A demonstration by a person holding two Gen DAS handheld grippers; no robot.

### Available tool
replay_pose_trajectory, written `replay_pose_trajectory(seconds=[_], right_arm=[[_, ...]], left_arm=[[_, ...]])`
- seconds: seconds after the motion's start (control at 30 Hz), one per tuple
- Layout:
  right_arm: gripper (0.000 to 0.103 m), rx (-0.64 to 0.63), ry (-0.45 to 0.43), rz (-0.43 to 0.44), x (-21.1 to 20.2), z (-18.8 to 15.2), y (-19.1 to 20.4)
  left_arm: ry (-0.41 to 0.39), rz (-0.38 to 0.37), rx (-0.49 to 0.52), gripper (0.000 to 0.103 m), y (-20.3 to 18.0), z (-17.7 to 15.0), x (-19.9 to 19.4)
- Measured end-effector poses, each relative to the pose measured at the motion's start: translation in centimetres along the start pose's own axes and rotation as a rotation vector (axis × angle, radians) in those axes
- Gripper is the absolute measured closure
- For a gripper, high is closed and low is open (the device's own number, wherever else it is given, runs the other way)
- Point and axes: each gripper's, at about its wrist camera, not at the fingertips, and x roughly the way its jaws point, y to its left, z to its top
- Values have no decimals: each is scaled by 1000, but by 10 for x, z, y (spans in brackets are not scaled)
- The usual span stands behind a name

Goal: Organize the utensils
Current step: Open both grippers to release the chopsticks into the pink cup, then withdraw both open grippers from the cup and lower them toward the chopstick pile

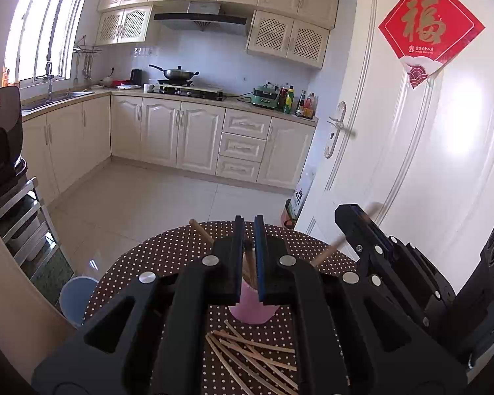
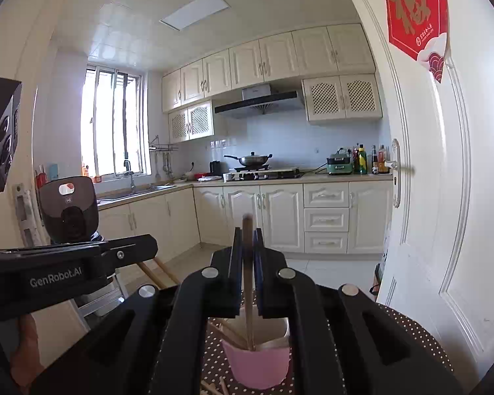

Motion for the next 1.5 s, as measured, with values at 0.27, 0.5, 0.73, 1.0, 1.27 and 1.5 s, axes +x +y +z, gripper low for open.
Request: replay_pose_trajectory(seconds=[0.27, 0.5, 0.73, 1.0, 1.27, 1.5], right_arm=[[88, -1, -1, 7, -24, 9, 5], [75, -1, -2, 12, -51, 16, 7], [68, 1, 35, 19, -75, 2, 6], [67, 27, 140, 0, -82, -33, -3], [62, 88, 324, 11, -65, -67, -23], [59, 150, 497, 57, -43, -99, -34]], left_arm=[[-11, 29, 0, 50, 0, -3, -20], [-26, 44, -21, 43, 5, -8, -55], [27, 29, -38, 39, 9, -32, -78], [202, 10, -83, 39, 17, -79, -56], [466, 15, -141, 40, 20, -128, 6], [625, 99, -130, 40, 18, -162, 52]])
